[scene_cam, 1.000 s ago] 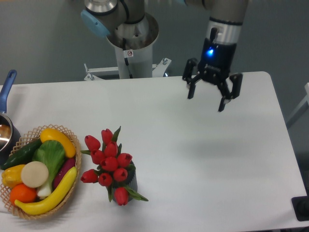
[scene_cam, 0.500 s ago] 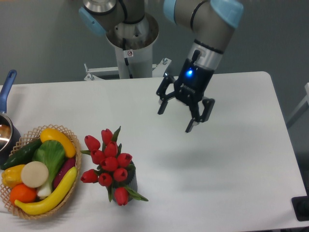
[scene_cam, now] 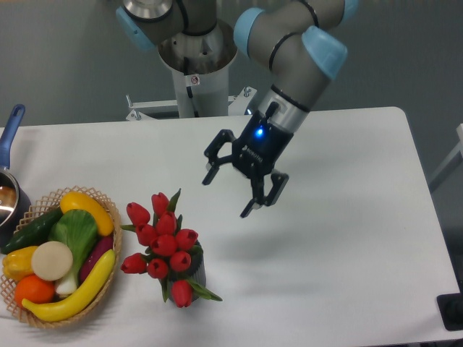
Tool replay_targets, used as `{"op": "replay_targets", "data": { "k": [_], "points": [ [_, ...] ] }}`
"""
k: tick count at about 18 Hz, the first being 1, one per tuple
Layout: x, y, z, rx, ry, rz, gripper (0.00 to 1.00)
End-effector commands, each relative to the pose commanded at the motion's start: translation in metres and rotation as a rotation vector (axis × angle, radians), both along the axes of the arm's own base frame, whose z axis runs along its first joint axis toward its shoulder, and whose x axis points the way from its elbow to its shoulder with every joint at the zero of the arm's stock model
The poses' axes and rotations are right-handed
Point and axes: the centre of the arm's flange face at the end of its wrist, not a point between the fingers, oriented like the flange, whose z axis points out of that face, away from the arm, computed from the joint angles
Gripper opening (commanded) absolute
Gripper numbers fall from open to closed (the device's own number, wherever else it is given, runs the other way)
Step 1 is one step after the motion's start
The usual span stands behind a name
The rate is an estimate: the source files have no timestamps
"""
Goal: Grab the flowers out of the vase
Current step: 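Move the open gripper toward the red tulips in the grey vase, then lower the gripper around the tulip stems and close it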
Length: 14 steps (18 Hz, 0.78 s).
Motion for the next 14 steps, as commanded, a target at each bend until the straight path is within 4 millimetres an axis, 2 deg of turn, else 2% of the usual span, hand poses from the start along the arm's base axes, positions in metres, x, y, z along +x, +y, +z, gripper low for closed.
{"op": "replay_targets", "data": {
  "k": [3,8,14],
  "points": [
    [0.007,0.012,-0.007,-0.010,-0.031,-0.008,1.00],
    [-0.002,0.044,-0.004,0.001,-0.070,-0.010,1.00],
    [0.004,0.053,-0.016,0.021,-0.032,-0.029,1.00]
  ]
}}
